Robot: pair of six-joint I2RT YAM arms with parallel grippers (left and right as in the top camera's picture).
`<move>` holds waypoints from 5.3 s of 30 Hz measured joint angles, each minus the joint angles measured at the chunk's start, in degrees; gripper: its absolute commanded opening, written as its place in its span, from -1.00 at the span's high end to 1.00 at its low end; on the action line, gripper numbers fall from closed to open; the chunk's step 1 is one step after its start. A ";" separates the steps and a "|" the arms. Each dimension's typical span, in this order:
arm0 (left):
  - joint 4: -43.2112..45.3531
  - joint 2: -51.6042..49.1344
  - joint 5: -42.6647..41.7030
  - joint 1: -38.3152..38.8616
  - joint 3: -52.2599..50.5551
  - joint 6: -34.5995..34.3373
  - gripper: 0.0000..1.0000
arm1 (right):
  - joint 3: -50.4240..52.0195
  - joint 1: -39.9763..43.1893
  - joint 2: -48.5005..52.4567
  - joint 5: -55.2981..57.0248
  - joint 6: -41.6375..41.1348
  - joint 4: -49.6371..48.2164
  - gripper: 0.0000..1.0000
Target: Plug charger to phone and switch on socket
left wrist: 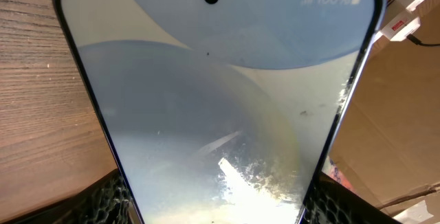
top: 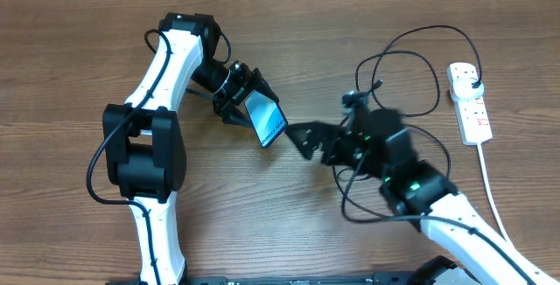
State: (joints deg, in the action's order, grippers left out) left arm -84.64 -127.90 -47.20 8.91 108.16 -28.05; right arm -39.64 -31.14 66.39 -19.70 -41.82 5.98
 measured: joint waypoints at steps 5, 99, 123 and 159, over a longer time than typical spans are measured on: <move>0.00 0.00 0.02 0.00 0.00 0.00 -0.12 | 0.00 -10.49 0.26 14.88 -3.78 -0.94 -0.99; 5.70 0.00 -0.87 -0.83 0.50 1.90 -1.00 | -7.30 -8.61 27.58 21.55 -7.61 -21.31 0.92; -11.85 8.00 0.76 -13.29 27.21 20.39 -1.00 | -7.32 1.05 22.27 3.87 -28.74 -14.71 0.92; 12.74 39.85 12.13 -12.35 -23.71 9.31 -0.99 | -7.30 10.45 22.27 -12.57 -36.28 -14.45 0.92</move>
State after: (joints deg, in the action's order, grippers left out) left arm -71.90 -88.05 -35.07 -3.44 84.44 -18.74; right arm -46.94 -20.69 88.66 -32.27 -78.11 -8.47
